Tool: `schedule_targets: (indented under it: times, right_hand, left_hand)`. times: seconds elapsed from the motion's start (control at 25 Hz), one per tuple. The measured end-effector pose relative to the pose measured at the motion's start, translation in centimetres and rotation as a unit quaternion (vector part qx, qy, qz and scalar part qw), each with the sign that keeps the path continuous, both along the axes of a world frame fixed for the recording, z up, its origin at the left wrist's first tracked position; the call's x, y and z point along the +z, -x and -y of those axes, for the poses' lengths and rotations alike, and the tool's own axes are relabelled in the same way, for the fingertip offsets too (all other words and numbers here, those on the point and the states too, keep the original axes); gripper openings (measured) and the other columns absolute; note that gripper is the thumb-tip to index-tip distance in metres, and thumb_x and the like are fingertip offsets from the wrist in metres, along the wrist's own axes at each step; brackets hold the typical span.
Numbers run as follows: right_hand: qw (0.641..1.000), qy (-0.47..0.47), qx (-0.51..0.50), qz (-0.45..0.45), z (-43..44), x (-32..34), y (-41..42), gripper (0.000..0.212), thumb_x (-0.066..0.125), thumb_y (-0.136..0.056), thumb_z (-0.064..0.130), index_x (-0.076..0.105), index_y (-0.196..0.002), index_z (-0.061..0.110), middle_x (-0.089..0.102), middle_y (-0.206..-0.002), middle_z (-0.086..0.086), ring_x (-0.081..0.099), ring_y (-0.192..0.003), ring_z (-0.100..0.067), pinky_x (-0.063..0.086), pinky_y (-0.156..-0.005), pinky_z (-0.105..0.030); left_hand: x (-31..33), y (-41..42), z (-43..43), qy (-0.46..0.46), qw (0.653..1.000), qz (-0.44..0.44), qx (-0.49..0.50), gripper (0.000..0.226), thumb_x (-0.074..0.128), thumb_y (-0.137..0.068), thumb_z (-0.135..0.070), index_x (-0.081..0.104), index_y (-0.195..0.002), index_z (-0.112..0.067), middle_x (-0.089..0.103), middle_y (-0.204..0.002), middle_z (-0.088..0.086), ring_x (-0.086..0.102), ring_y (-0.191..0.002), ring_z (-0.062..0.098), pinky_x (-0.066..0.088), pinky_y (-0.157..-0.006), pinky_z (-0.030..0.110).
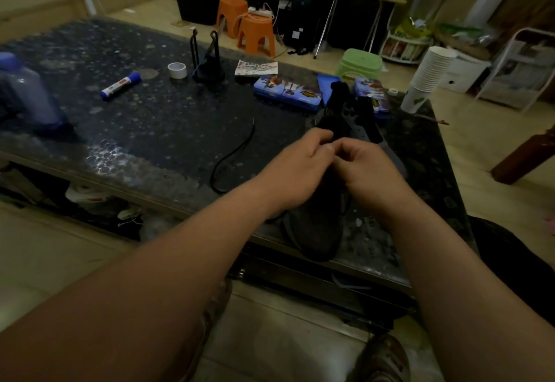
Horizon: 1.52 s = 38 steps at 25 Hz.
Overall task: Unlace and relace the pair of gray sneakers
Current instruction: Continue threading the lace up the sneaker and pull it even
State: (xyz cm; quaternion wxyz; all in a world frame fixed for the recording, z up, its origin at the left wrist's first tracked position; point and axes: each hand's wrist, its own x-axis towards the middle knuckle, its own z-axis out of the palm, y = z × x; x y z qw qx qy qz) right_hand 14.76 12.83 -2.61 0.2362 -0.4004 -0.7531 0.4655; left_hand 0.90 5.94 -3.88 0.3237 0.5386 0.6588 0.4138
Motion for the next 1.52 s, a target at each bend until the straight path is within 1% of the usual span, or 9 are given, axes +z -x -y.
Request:
schedule_targets:
  times: [0.12,0.32,0.48,0.64,0.76,0.92,1.24,1.44,1.52]
  right_hand:
    - [0.999,0.029,-0.013,-0.016,-0.4,-0.5,-0.1,0.008,0.063,-0.1,0.01,0.07,-0.103,0.01,0.072,-0.088,-0.017,0.062,-0.071,-0.023,0.05,-0.064,-0.034]
    - [0.994,0.071,-0.068,-0.041,-1.3,-1.3,-0.9,0.01,0.059,-0.104,0.014,0.069,-0.104,0.015,0.072,-0.089,-0.003,0.061,-0.073,-0.015,0.055,-0.065,-0.026]
    - [0.994,0.037,-0.094,-0.035,-2.1,-1.3,-0.8,0.01,0.06,-0.104,0.016,0.071,-0.104,0.016,0.073,-0.091,-0.003,0.063,-0.073,-0.012,0.057,-0.066,-0.026]
    - [0.998,0.046,-0.022,-0.029,-2.2,-1.4,-0.4,0.015,0.059,-0.104,0.013,0.073,-0.106,0.018,0.076,-0.091,-0.003,0.069,-0.075,-0.012,0.057,-0.066,-0.023]
    - [0.997,0.049,-0.022,-0.047,-2.6,-1.0,-0.2,0.009,0.059,-0.104,0.011,0.068,-0.107,0.012,0.076,-0.09,-0.006,0.072,-0.074,-0.014,0.06,-0.065,-0.025]
    - [0.972,0.092,-0.189,-0.109,-4.9,-0.9,-1.9,0.01,0.055,-0.106,0.015,0.064,-0.104,0.011,0.074,-0.089,-0.009,0.07,-0.067,-0.015,0.061,-0.069,-0.034]
    - [0.988,0.026,-0.13,0.077,-5.4,-2.9,-0.3,0.055,0.069,-0.09,0.06,0.062,-0.102,0.007,0.072,-0.089,-0.008,0.073,-0.082,-0.023,0.064,-0.073,-0.046]
    - [0.985,0.072,-0.148,0.054,-6.3,-3.0,0.1,0.039,0.061,-0.093,0.038,0.066,-0.107,0.002,0.074,-0.094,-0.017,0.074,-0.085,-0.033,0.063,-0.077,-0.057]
    - [0.98,0.137,-0.147,0.01,-6.6,-3.1,-0.4,0.028,0.056,-0.096,0.026,0.067,-0.104,0.0,0.071,-0.091,-0.016,0.073,-0.085,-0.032,0.064,-0.078,-0.05]
  left_hand:
    - [-0.6,0.4,-0.2,0.028,0.997,-0.067,0.002,0.031,0.045,-0.105,-0.054,0.061,-0.111,-0.028,0.067,-0.096,-0.006,0.062,-0.085,0.011,0.048,-0.071,0.035]
    - [-1.2,2.0,-0.6,0.045,0.989,-0.14,0.023,0.02,0.059,-0.101,-0.032,0.057,-0.081,-0.026,0.059,-0.074,-0.008,0.055,-0.068,0.009,0.036,-0.06,0.03]
    - [-0.8,2.4,-0.6,0.062,0.965,-0.242,0.082,0.016,0.057,-0.095,-0.035,0.055,-0.085,-0.023,0.062,-0.08,-0.002,0.06,-0.075,0.021,0.043,-0.061,0.035]
    - [-0.3,1.1,-1.3,0.049,0.998,-0.038,0.02,0.027,0.053,-0.101,-0.029,0.055,-0.128,-0.025,0.063,-0.106,-0.008,0.062,-0.091,0.009,0.047,-0.075,0.031]
    - [-0.7,0.6,-1.9,0.009,0.995,-0.092,0.023,0.011,0.054,-0.106,-0.032,0.061,-0.103,-0.025,0.06,-0.083,-0.01,0.055,-0.071,-0.002,0.04,-0.063,0.026]
    - [-1.5,1.9,-2.4,-0.002,0.993,-0.072,0.089,0.025,0.057,-0.106,-0.033,0.063,-0.092,-0.014,0.052,-0.067,-0.006,0.042,-0.048,0.001,0.034,-0.048,0.022]
    - [-3.0,0.8,-3.2,-0.008,0.995,-0.081,0.057,0.016,0.066,-0.1,-0.031,0.07,-0.084,-0.029,0.058,-0.06,-0.014,0.054,-0.056,-0.002,0.042,-0.056,0.022]
    - [-3.5,0.4,-3.6,-0.002,0.988,-0.135,0.074,0.017,0.067,-0.098,-0.031,0.067,-0.082,-0.034,0.058,-0.055,-0.017,0.053,-0.055,-0.004,0.038,-0.053,0.023]
    - [-3.7,0.3,-3.8,-0.002,0.989,-0.132,0.074,0.017,0.066,-0.098,-0.031,0.068,-0.082,-0.033,0.055,-0.051,-0.026,0.051,-0.051,-0.006,0.033,-0.05,0.02]
